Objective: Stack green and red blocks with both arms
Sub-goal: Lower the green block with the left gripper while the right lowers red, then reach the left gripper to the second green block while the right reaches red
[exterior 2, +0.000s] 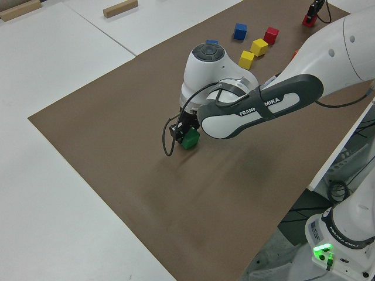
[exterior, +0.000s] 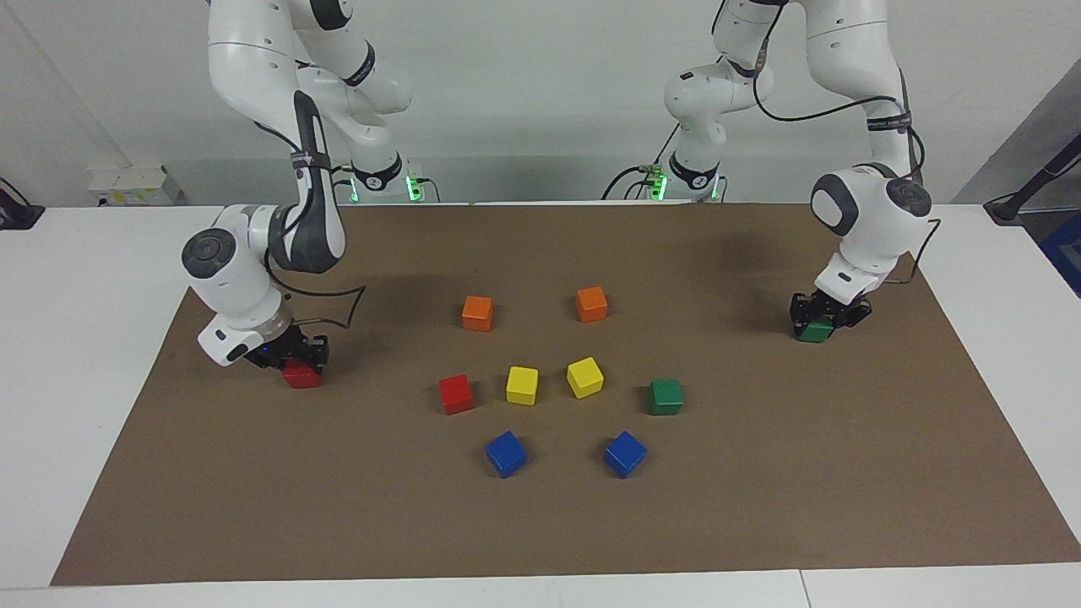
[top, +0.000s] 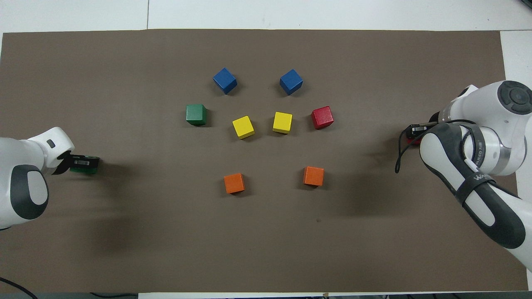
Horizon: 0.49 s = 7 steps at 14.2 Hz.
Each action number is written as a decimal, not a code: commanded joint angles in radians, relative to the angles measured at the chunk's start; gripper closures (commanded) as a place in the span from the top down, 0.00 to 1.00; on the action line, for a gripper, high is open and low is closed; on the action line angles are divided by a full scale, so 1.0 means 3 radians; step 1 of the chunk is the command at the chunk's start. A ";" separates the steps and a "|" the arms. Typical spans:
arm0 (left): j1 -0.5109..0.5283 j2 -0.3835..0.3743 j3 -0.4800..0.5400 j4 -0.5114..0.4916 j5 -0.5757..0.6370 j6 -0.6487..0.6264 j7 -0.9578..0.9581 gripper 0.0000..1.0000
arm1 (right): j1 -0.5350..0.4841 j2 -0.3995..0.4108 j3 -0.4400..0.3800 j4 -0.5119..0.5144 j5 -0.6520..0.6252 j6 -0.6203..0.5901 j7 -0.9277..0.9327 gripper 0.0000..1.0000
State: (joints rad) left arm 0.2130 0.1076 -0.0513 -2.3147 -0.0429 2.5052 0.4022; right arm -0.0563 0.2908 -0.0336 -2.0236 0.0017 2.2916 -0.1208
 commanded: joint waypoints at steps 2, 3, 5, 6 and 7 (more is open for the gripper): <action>-0.0030 0.0045 0.0028 0.0254 -0.0046 -0.0255 0.0193 1.00 | -0.0058 -0.0003 0.0040 -0.0055 -0.0031 0.0092 -0.0094 0.22; -0.0040 0.0045 0.0028 0.0438 -0.0036 -0.0499 0.0224 1.00 | -0.0058 -0.0003 0.0040 -0.0055 -0.0031 0.0092 -0.0093 0.50; -0.0066 0.0055 0.0028 0.0897 -0.0016 -0.1026 0.0234 1.00 | -0.0058 -0.0003 0.0040 -0.0055 -0.0031 0.0082 -0.0093 0.87; -0.0111 0.0055 0.0023 0.1138 -0.0016 -0.1282 0.0224 1.00 | -0.0058 -0.0003 0.0040 -0.0055 -0.0031 0.0067 -0.0093 1.00; -0.0243 0.0066 0.0028 0.1368 -0.0016 -0.1487 0.0183 1.00 | -0.0063 -0.0013 0.0040 -0.0050 -0.0031 0.0036 -0.0099 1.00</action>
State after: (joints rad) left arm 0.1987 0.1073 -0.0541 -2.0487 -0.0429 2.1920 0.4550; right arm -0.0563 0.2919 -0.0335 -2.0266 0.0016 2.2924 -0.1208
